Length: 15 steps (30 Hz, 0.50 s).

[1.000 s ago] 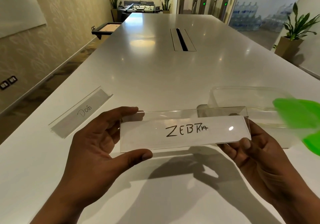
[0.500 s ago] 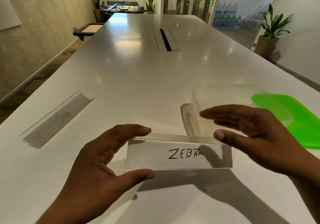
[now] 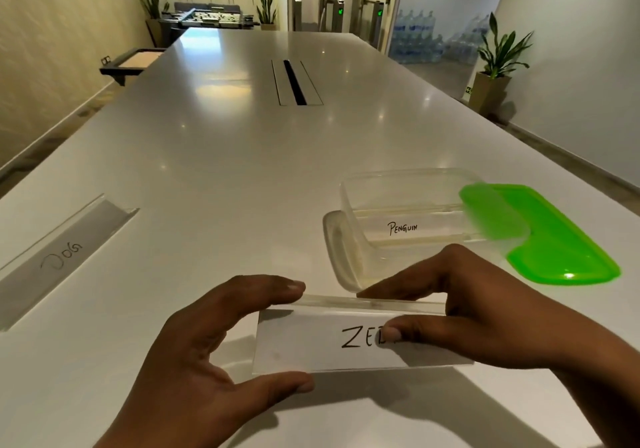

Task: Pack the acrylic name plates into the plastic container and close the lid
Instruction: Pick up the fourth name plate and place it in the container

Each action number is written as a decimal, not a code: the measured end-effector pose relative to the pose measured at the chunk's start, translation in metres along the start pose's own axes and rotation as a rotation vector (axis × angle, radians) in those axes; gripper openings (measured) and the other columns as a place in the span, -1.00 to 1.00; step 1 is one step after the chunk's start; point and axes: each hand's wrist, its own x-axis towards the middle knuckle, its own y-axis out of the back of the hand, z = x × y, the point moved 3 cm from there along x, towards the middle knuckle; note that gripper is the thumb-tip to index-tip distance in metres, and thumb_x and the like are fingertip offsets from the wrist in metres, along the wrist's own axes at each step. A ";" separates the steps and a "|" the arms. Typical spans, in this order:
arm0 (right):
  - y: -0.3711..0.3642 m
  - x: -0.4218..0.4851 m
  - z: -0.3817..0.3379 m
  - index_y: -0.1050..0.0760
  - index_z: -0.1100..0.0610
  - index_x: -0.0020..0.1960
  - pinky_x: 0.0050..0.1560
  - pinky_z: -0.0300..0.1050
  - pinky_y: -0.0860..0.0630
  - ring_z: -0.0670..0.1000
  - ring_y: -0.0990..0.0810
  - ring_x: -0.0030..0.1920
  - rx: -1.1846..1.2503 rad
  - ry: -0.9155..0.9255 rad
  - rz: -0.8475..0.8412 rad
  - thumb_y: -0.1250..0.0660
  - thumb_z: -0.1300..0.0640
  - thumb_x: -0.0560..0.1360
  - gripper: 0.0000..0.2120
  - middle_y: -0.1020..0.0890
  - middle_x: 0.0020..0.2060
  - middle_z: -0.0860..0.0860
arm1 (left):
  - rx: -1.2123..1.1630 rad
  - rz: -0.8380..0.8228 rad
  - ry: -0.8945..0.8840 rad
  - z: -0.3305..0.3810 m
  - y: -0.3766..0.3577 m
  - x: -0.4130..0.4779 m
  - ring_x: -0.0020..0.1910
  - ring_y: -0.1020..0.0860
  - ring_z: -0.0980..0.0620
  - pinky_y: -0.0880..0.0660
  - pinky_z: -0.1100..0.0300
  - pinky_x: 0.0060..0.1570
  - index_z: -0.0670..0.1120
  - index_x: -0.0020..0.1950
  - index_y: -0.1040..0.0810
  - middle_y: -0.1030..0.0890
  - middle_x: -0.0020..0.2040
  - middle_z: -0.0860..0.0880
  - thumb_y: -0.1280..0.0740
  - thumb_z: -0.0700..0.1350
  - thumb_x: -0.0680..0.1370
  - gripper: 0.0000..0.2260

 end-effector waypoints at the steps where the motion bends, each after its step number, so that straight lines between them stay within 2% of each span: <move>1: 0.001 0.000 0.001 -0.65 -0.03 0.15 -0.22 -0.52 -0.45 -0.27 -0.66 -0.02 -0.006 0.004 0.007 -0.49 0.02 0.43 -0.71 -0.70 0.00 -0.25 | 0.014 0.003 -0.002 0.000 -0.001 0.001 0.20 -0.57 0.18 -0.48 0.34 0.12 0.19 0.25 -0.55 -0.62 0.19 0.21 -0.59 0.14 0.21 -0.39; 3: 0.004 0.002 0.002 -0.66 -0.01 0.13 -0.16 -0.46 -0.49 -0.26 -0.66 -0.01 -0.027 0.021 0.023 -0.50 0.01 0.42 -0.71 -0.71 -0.02 -0.25 | 0.050 -0.007 -0.017 -0.002 -0.001 0.003 0.25 -0.53 0.22 -0.48 0.37 0.14 0.21 0.33 -0.48 -0.58 0.25 0.23 -0.58 0.20 0.20 -0.29; 6: 0.014 0.005 0.000 -0.66 0.02 0.13 -0.09 -0.37 -0.55 -0.24 -0.67 0.00 -0.045 0.044 0.062 -0.50 0.02 0.40 -0.70 -0.71 -0.01 -0.22 | -0.002 -0.079 0.017 -0.008 0.001 0.009 0.38 -0.43 0.19 -0.48 0.15 0.18 0.22 0.50 -0.24 -0.42 0.44 0.22 -0.59 0.31 0.13 0.01; 7: 0.019 0.006 -0.001 -0.66 0.01 0.13 -0.07 -0.33 -0.57 -0.23 -0.67 -0.01 -0.072 0.057 0.076 -0.50 0.01 0.40 -0.69 -0.71 -0.01 -0.21 | -0.048 -0.094 0.025 -0.012 0.002 0.012 0.41 -0.39 0.17 -0.50 0.11 0.20 0.21 0.53 -0.18 -0.37 0.48 0.20 -0.57 0.34 0.14 0.05; 10: 0.036 0.010 -0.004 -0.67 0.02 0.11 -0.08 -0.36 -0.57 -0.26 -0.67 -0.03 -0.140 0.087 0.131 -0.48 -0.02 0.38 -0.67 -0.72 -0.02 -0.21 | -0.102 -0.080 0.060 -0.035 0.003 0.021 0.45 -0.33 0.17 -0.43 0.11 0.30 0.19 0.55 -0.13 -0.33 0.49 0.22 -0.42 0.44 0.26 -0.05; 13: 0.053 0.016 -0.006 -0.68 0.03 0.09 -0.16 -0.49 -0.50 -0.33 -0.65 -0.10 -0.212 0.106 0.180 -0.47 -0.08 0.34 -0.64 -0.71 -0.07 -0.25 | 0.087 -0.041 0.243 -0.070 0.000 0.025 0.31 -0.31 0.49 -0.34 0.15 0.24 0.36 0.51 -0.05 -0.29 0.45 0.39 -0.26 0.52 0.30 -0.16; 15: 0.064 0.022 -0.004 -0.67 0.03 0.09 -0.18 -0.52 -0.47 -0.33 -0.65 -0.11 -0.235 0.105 0.193 -0.46 -0.10 0.33 -0.62 -0.70 -0.09 -0.29 | 0.282 -0.048 0.330 -0.090 -0.004 0.021 0.27 -0.32 0.43 -0.32 0.18 0.23 0.34 0.52 -0.02 -0.27 0.47 0.32 -0.23 0.51 0.33 -0.18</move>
